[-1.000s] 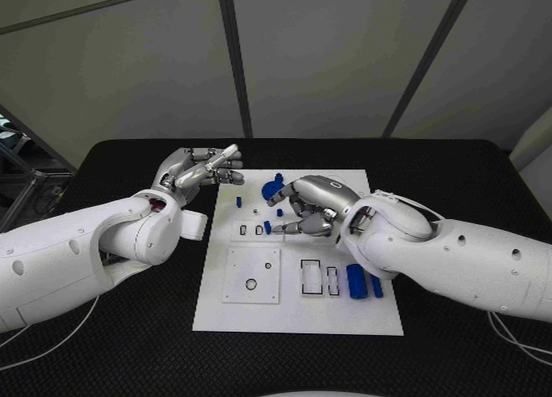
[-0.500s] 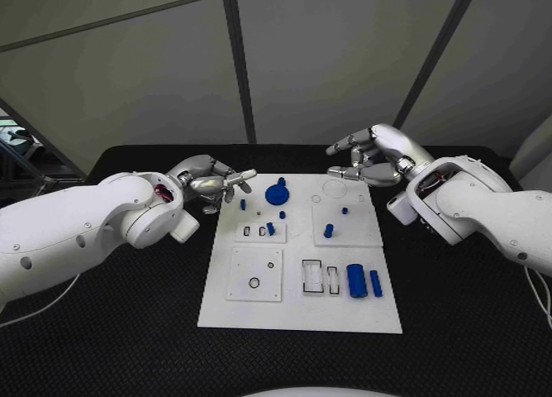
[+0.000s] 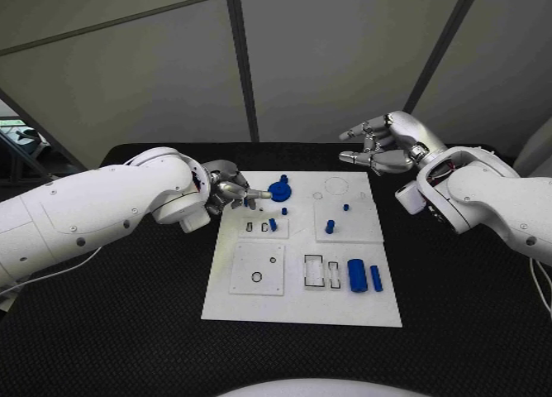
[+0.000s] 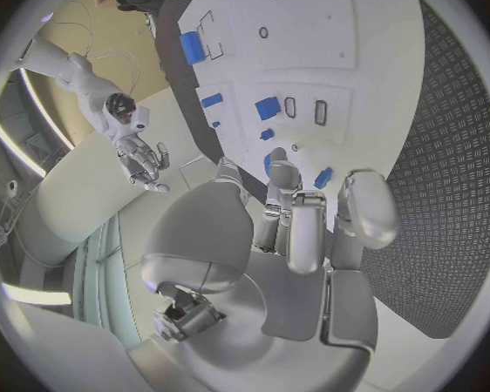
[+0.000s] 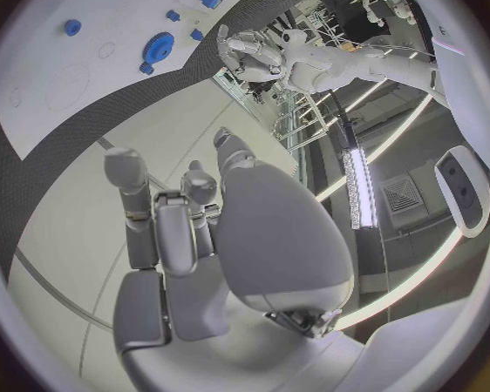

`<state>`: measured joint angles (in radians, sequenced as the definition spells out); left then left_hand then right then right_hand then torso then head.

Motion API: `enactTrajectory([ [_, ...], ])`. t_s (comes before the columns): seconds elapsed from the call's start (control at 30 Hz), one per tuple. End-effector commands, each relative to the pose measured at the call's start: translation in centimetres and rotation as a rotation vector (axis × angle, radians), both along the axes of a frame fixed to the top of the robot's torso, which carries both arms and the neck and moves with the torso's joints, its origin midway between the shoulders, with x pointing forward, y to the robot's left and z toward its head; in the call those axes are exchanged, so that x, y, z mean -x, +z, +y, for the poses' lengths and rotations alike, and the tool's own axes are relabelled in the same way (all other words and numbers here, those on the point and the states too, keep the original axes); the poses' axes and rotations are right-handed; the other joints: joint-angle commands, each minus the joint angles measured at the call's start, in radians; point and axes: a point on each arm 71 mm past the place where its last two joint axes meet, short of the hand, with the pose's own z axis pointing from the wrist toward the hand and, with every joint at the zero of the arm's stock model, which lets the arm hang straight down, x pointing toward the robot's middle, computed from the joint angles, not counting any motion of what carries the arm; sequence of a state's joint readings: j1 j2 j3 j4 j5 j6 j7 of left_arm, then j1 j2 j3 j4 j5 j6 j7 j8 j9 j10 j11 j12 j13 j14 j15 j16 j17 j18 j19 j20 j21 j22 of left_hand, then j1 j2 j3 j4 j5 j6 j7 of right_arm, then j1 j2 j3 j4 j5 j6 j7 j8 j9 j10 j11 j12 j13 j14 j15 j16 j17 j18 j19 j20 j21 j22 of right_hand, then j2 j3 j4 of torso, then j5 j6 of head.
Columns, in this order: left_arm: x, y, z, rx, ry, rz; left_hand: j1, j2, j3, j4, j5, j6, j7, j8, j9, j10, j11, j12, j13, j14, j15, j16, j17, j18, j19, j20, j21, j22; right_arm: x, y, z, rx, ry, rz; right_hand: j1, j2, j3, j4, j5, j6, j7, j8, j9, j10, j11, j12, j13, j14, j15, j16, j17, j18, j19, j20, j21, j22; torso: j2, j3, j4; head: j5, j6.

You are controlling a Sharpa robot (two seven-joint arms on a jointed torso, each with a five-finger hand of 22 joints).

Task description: Assemble the parts on the task board

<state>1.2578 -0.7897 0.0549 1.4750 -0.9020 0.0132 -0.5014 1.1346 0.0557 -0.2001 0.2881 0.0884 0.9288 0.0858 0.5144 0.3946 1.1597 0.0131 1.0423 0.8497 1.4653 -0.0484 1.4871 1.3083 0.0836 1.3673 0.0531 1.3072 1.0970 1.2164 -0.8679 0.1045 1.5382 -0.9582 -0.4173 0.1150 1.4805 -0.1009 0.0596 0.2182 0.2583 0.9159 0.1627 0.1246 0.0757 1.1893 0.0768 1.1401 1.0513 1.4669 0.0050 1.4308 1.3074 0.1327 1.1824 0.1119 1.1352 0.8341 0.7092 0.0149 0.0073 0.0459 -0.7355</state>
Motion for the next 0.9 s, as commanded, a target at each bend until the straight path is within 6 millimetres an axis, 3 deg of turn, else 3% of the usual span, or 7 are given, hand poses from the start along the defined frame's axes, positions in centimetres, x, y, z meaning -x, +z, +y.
enactTrajectory([
  [0.03, -0.1, -0.5, 0.0, -0.134, -0.009, 0.043, 0.011, 0.006, -0.006, 0.000, -0.005, -0.009, -0.001, 0.006, 0.004, -0.004, -0.001, -0.003, -0.002, 0.067, -0.004, 0.003, 0.130, 0.005, 0.010, 0.001, -0.001, 0.004, -0.2, 0.0, -0.1, -0.013, -0.005, 0.019, -0.003, 0.011, -0.001, -0.003, 0.002, 0.005, 0.001, 0.005, -0.001, -0.005, -0.001, -0.004, -0.001, 0.043, -0.006, -0.005, 0.028, 0.006, -0.004, -0.005, -0.005, -0.001, 0.000, -0.0013, 0.0020, 0.000, -0.003],
  [0.3, -0.4, -1.0, -1.4, -0.184, -0.046, 0.069, 0.013, 0.012, -0.012, 0.001, -0.005, -0.013, -0.002, 0.015, 0.014, 0.010, -0.002, 0.015, 0.020, 0.067, -0.005, 0.003, 0.131, -0.003, 0.034, 0.000, 0.019, 0.045, -0.4, -0.2, 0.1, 0.000, -0.008, 0.031, -0.007, 0.012, -0.003, -0.001, 0.000, 0.005, 0.001, 0.005, -0.002, -0.002, -0.001, -0.003, -0.001, 0.044, -0.006, -0.007, 0.027, 0.005, -0.002, -0.005, -0.007, -0.001, 0.003, -0.0020, 0.0009, 0.003, -0.015],
  [0.9, -0.2, -1.0, -3.6, -0.184, -0.104, 0.071, 0.016, 0.021, -0.022, 0.000, -0.004, -0.006, -0.009, 0.040, 0.037, 0.021, -0.007, 0.027, 0.033, 0.068, -0.009, 0.002, 0.132, -0.008, 0.051, -0.003, 0.028, 0.067, -1.0, -0.6, -0.1, 0.020, -0.022, 0.050, -0.016, 0.014, -0.007, 0.003, -0.004, 0.004, 0.001, 0.006, -0.003, -0.001, -0.001, -0.003, -0.002, 0.044, -0.006, -0.010, 0.024, 0.006, -0.002, -0.005, -0.013, -0.009, 0.006, -0.0021, 0.0007, 0.000, -0.026],
])
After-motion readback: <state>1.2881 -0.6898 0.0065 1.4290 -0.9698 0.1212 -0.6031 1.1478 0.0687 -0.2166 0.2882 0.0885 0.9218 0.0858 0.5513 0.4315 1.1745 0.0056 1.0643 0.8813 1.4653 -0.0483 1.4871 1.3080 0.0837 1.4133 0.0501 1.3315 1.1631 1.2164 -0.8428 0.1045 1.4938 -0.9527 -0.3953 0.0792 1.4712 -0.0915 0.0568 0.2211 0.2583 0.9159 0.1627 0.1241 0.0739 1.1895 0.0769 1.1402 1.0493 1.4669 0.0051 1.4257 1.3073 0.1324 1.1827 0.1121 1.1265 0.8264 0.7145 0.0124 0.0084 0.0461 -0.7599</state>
